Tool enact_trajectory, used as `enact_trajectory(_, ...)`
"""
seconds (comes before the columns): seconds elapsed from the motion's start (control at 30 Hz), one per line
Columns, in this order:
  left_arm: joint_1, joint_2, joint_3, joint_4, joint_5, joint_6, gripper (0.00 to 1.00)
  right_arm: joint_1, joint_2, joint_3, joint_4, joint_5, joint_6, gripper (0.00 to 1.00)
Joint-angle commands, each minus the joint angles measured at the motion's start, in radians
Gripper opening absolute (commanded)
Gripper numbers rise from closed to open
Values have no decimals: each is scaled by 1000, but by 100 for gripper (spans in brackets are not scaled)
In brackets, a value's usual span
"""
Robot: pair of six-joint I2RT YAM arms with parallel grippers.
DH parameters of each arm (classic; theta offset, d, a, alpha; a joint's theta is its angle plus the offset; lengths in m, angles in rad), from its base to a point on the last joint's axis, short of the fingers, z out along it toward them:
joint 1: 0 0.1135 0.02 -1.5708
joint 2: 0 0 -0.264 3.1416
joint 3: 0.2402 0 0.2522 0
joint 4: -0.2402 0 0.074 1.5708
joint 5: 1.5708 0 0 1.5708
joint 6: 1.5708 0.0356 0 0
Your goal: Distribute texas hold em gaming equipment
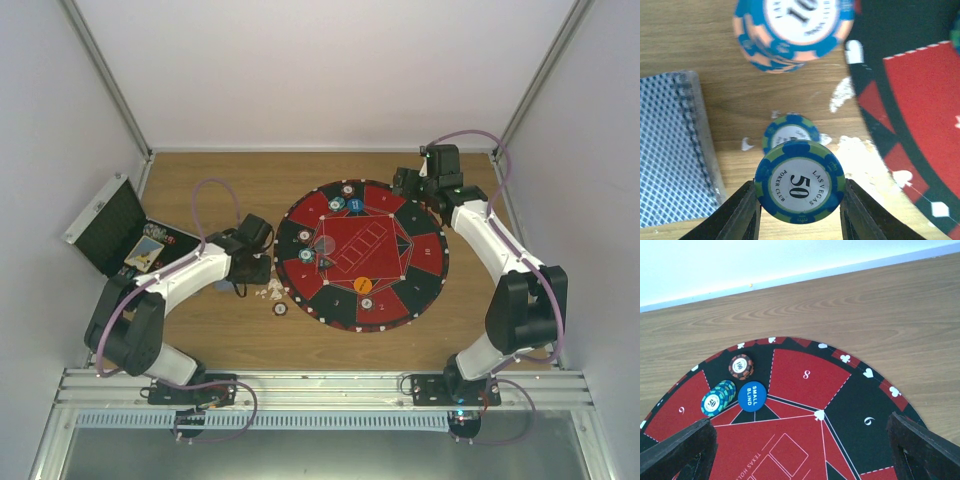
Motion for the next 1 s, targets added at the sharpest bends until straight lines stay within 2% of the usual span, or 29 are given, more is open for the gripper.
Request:
enact_trajectory(0.0, -65, -66, 33, 39, 54, 41, 30, -8, -27, -11, 15, 25, 15, 93)
enact_trajectory(0.1, -156, -44, 78, 90, 90, 101, 30, -9, -57, -25, 23, 50, 11, 93)
enact_trajectory(0.3, -345, 107, 203, 143, 179, 247, 28, -9, -103, -59, 36, 80, 9, 93)
enact_trajectory(0.47, -447, 241, 335, 183, 268, 342, 28, -10, -132, -74, 22, 127, 4, 94)
enact_trajectory(0.57, -500, 333, 404, 179, 272, 366, 27, -9, -148, -72, 0, 183, -6, 94)
enact_trajectory(0.73, -541, 385, 426, 173, 244, 362, 27, -10, -183, -94, -13, 218, -19, 94)
enact_trajectory(0.97, -536, 351, 304, 198, 206, 339, 28, -9, -203, -114, -8, 199, 7, 94)
